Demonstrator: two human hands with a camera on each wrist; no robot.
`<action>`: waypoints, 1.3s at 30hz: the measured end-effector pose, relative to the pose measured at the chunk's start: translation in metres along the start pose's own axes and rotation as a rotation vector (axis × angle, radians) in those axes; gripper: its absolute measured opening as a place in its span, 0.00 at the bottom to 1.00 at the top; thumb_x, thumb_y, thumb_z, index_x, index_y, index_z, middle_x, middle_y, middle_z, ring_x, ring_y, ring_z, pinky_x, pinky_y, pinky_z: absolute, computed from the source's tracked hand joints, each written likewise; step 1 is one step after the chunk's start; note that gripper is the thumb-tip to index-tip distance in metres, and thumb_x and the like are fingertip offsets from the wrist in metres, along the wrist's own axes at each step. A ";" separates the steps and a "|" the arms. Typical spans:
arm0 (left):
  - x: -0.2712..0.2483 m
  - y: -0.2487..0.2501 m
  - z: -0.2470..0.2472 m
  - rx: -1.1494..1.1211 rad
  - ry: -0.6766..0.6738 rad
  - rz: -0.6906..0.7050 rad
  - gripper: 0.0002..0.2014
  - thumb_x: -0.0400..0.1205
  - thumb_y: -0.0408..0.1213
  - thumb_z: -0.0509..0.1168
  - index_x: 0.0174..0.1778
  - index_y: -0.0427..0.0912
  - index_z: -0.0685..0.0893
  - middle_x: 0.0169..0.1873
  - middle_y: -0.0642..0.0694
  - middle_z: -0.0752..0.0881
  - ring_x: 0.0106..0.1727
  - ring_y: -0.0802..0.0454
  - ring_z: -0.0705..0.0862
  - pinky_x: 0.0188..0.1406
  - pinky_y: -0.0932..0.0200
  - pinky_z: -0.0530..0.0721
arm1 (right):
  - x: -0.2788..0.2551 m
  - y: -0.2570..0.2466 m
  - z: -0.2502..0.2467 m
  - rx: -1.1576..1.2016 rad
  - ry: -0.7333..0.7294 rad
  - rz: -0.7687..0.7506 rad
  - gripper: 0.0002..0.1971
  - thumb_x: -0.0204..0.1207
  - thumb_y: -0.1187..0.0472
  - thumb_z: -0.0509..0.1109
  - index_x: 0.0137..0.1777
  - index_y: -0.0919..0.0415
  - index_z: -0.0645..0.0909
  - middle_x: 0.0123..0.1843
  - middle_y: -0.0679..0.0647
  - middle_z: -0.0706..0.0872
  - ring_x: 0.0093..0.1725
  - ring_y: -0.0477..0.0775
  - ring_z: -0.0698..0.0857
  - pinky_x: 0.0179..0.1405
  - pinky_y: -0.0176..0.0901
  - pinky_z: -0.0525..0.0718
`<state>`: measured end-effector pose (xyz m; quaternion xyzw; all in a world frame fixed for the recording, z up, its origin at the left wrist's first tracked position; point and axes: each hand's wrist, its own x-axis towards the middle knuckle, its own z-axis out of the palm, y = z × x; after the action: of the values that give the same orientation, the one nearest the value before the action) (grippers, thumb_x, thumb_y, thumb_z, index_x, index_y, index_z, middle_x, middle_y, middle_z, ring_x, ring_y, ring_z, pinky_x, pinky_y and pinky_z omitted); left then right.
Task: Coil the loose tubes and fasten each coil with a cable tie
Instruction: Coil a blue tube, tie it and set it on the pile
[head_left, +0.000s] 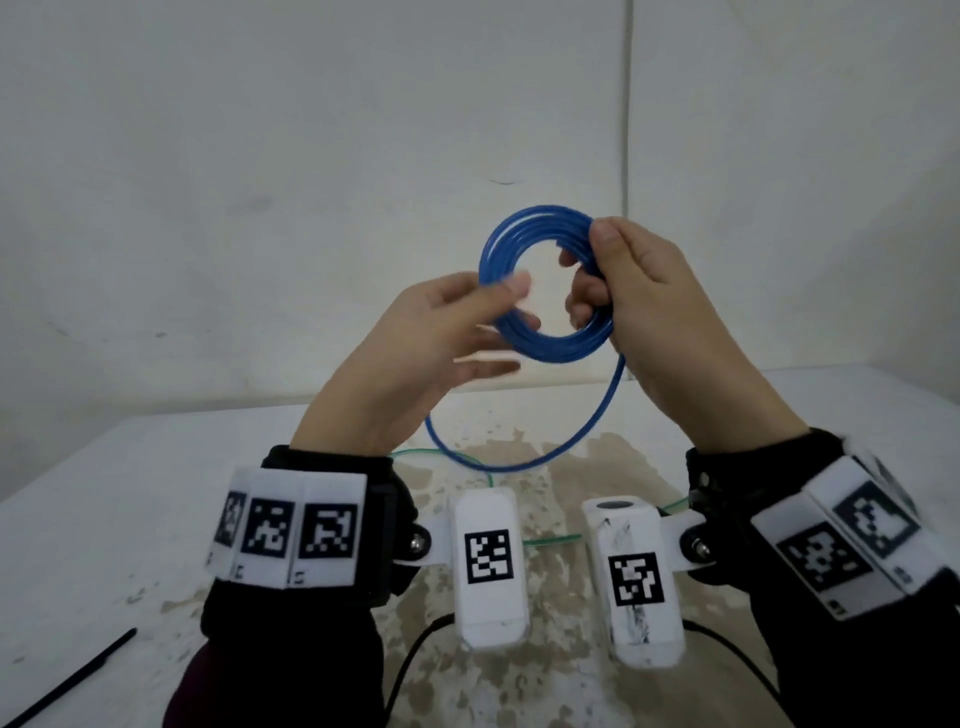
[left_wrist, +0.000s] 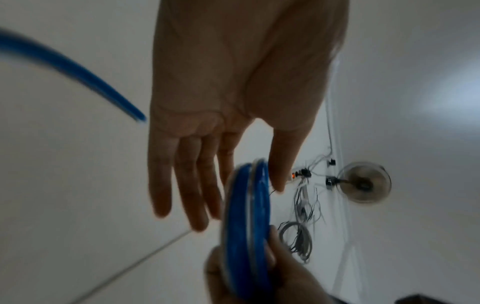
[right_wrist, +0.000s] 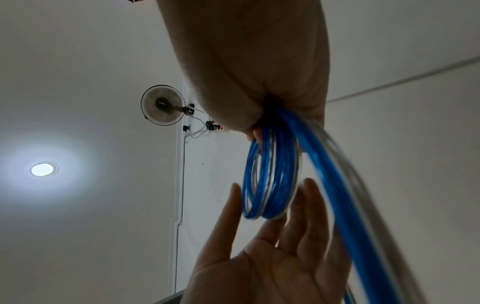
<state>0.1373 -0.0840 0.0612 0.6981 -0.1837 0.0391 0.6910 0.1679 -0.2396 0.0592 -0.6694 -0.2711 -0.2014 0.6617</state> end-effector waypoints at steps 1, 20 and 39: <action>0.000 -0.002 0.002 0.075 -0.028 -0.020 0.12 0.80 0.42 0.65 0.50 0.38 0.85 0.40 0.43 0.90 0.44 0.47 0.90 0.54 0.53 0.87 | 0.001 0.001 -0.001 0.011 0.035 -0.006 0.17 0.89 0.57 0.49 0.42 0.59 0.75 0.21 0.41 0.71 0.28 0.46 0.73 0.33 0.36 0.74; 0.002 -0.009 0.018 -0.182 0.039 0.100 0.09 0.82 0.29 0.62 0.55 0.37 0.85 0.47 0.40 0.91 0.52 0.46 0.90 0.52 0.59 0.87 | 0.003 -0.004 -0.007 0.502 0.113 0.168 0.17 0.89 0.59 0.48 0.47 0.63 0.76 0.26 0.49 0.72 0.29 0.45 0.76 0.39 0.37 0.79; 0.004 0.002 0.009 -0.385 -0.018 0.138 0.17 0.89 0.43 0.46 0.38 0.40 0.72 0.18 0.52 0.73 0.19 0.58 0.74 0.28 0.65 0.79 | -0.004 0.006 0.008 0.262 -0.198 0.141 0.16 0.89 0.58 0.48 0.44 0.62 0.73 0.25 0.47 0.70 0.29 0.47 0.73 0.36 0.38 0.76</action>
<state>0.1384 -0.0937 0.0643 0.5393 -0.2414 0.0440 0.8056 0.1678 -0.2319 0.0519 -0.6112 -0.3114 -0.0507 0.7258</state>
